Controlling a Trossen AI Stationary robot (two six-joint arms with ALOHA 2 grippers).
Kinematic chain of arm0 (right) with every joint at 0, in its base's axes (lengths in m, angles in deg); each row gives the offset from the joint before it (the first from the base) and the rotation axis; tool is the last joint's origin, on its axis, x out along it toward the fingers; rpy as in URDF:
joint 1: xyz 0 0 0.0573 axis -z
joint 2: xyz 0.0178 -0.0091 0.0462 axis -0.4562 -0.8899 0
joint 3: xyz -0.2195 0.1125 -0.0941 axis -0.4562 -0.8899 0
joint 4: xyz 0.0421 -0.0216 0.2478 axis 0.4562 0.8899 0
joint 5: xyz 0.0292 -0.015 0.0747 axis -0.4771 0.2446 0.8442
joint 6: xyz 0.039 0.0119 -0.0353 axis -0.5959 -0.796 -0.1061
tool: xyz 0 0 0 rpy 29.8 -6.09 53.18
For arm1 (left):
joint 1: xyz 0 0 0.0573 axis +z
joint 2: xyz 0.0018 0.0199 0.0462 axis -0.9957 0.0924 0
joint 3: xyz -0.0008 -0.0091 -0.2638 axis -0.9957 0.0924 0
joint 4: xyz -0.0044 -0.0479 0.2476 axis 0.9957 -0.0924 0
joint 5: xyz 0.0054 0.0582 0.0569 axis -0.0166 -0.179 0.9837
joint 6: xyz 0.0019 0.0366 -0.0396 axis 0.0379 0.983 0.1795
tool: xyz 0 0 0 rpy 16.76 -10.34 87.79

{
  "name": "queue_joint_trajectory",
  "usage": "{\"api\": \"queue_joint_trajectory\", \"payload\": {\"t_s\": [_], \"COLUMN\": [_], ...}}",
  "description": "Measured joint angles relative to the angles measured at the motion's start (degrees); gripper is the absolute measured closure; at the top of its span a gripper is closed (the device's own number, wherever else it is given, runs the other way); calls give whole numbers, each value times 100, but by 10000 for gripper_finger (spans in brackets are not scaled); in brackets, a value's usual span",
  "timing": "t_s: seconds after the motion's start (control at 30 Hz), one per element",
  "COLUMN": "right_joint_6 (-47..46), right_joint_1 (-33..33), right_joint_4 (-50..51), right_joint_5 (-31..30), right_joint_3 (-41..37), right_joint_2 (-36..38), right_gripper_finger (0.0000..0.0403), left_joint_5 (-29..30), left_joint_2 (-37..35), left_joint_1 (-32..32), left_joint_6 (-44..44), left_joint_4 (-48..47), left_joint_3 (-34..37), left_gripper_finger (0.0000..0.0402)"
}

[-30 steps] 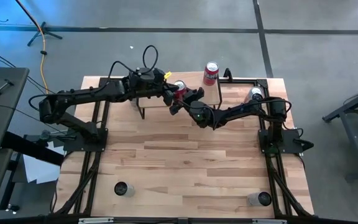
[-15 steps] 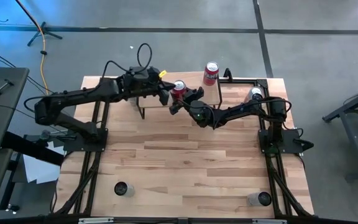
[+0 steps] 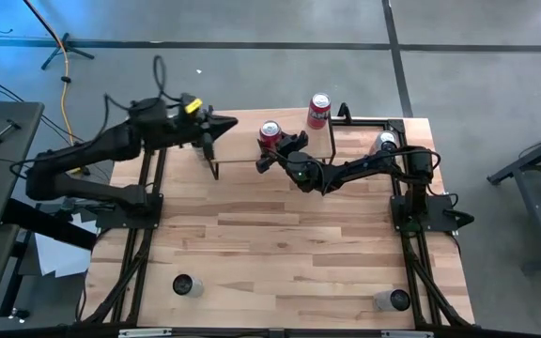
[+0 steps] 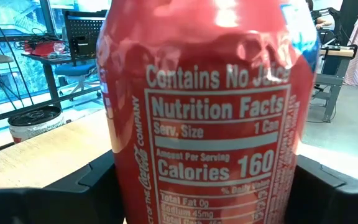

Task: Place canned beverage on shelf
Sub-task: Put the orange soda can on the shelf

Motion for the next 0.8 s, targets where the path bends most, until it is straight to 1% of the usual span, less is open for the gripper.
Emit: {"api": "queue_joint_trajectory", "payload": {"t_s": [0.13, 0.3, 0.8], "right_joint_6": [0, 0, -19], "right_joint_1": [0, 7, 7], "right_joint_4": [-1, 0, -1], "right_joint_5": [0, 0, -1], "right_joint_3": [0, 0, 0], "right_joint_2": [0, 0, 2], "right_gripper_finger": [106, 106, 106], "left_joint_5": [204, 452, 501], "left_joint_2": [-301, -439, -427], "left_joint_1": [-194, -373, -434], "left_joint_6": [-97, -96, -101], "left_joint_4": [-1, -5, -1], "left_joint_3": [-2, -2, -2], "left_gripper_finger": [401, 401, 401]}}
